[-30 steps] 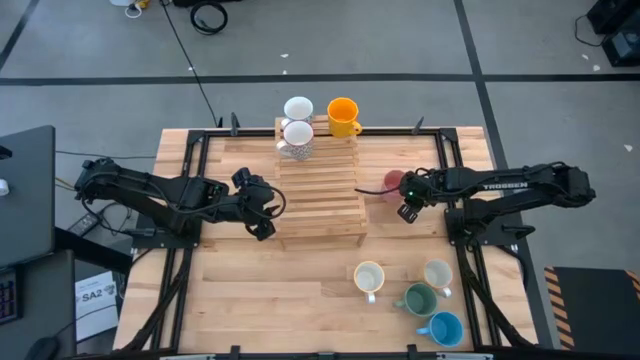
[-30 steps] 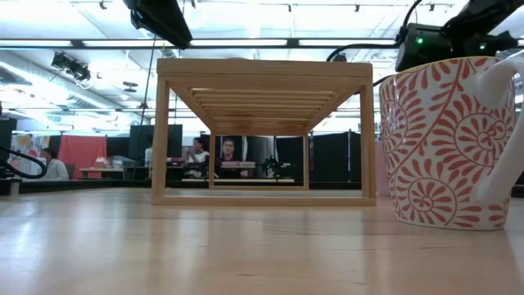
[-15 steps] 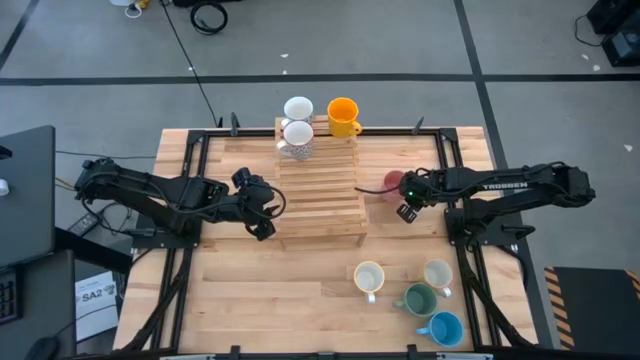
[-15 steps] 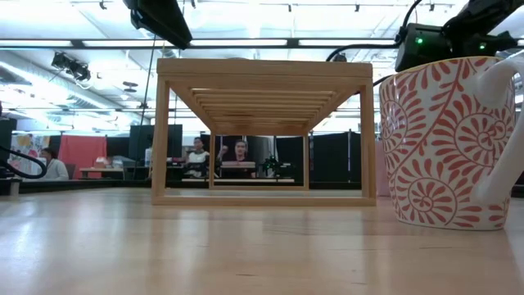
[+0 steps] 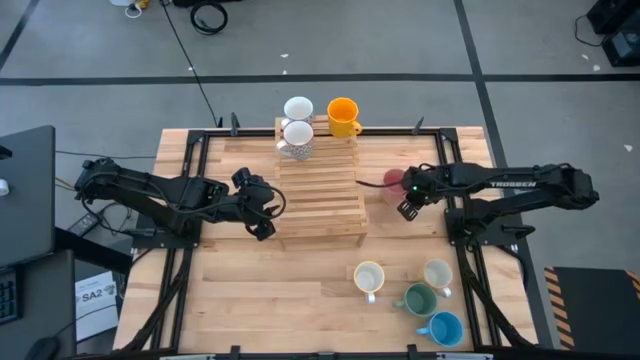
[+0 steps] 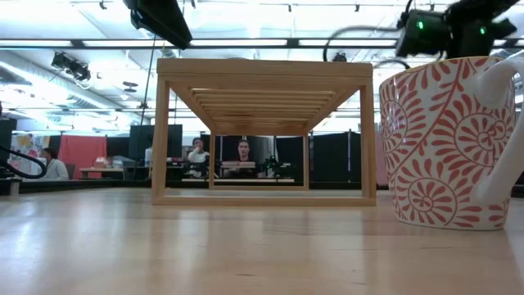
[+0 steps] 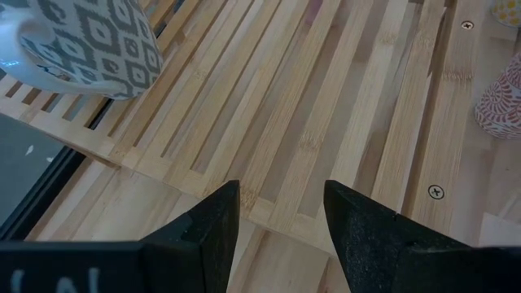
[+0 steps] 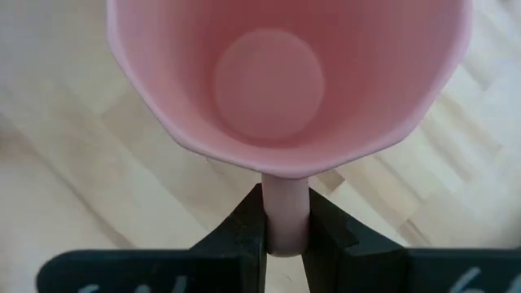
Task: Place coffee mugs
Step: Put the pink cup on the shelf aligned with the other yellow cup
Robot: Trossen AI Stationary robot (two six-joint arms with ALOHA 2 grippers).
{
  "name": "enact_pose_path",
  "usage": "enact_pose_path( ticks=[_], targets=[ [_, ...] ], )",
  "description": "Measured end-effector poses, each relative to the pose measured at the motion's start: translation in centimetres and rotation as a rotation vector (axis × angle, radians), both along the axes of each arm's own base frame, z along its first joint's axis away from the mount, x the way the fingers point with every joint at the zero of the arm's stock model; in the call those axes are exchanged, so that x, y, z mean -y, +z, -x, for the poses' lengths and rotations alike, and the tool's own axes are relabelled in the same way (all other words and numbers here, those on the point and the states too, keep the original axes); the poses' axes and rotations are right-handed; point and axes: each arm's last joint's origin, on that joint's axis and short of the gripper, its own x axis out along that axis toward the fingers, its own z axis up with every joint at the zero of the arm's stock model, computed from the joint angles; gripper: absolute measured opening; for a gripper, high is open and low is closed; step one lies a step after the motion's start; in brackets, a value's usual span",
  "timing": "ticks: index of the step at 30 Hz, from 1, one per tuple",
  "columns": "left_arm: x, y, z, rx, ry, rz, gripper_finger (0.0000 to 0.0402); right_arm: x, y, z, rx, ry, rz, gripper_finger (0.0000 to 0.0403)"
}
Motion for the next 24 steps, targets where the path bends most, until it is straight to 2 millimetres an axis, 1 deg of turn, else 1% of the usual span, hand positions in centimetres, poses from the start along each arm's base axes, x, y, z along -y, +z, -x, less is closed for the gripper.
enact_pose_path(
  ticks=[4,9,14,18,20,24],
  targets=[
    [0.0,0.0,0.0,0.001,0.0,0.0,0.0185,0.1,2.9,-0.3,0.017,0.007,0.004,0.0055],
    [0.0,0.0,0.0,0.001,0.0,0.0,0.0185,0.1,7.6,-0.5,0.085,0.007,0.02,0.0055],
    [0.0,0.0,0.0,0.001,0.001,0.0,0.0185,0.1,12.5,-0.6,0.223,0.007,0.05,0.0055],
    [0.0,0.0,0.0,0.001,0.0,0.0,0.0185,0.1,15.8,-0.6,0.337,0.004,0.075,0.0055],
    [0.0,0.0,0.0,0.001,0.001,0.0,0.0185,0.1,17.2,-0.7,0.388,-0.012,0.083,0.0055],
    [0.0,0.0,0.0,0.001,0.001,0.0,0.0185,0.3,19.0,-1.9,0.446,-0.009,0.094,0.0055]
  ],
)
